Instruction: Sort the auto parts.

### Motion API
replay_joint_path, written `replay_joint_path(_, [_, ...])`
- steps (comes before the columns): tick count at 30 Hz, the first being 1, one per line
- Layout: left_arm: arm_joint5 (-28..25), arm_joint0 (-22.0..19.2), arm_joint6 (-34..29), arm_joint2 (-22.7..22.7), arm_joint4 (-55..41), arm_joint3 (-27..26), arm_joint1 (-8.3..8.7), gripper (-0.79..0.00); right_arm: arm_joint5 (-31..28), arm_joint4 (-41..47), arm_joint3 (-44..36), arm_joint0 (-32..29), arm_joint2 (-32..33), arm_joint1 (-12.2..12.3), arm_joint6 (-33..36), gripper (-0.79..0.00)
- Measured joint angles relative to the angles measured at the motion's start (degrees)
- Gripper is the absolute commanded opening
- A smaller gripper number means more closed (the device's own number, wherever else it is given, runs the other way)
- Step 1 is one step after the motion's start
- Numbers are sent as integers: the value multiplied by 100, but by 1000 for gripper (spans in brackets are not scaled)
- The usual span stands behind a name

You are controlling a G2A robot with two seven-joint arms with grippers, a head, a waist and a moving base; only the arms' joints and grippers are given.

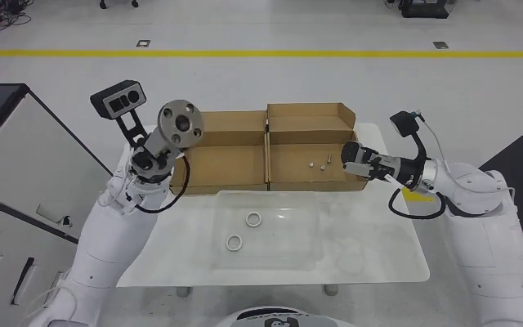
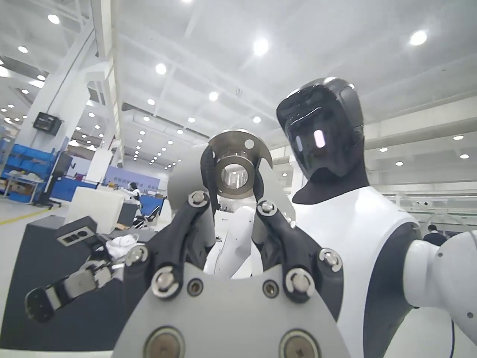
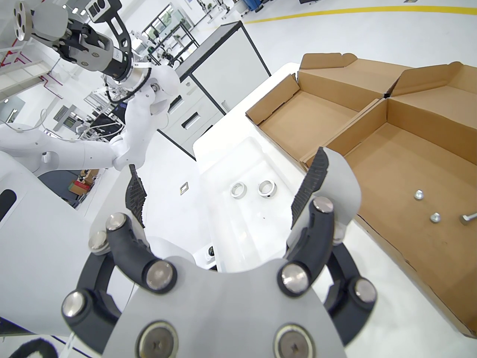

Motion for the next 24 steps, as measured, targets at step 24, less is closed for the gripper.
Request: replay_joint_path(24, [-94,80,92,31,-923,-317,-141,-785,0,0,0,0,0,0,0,0])
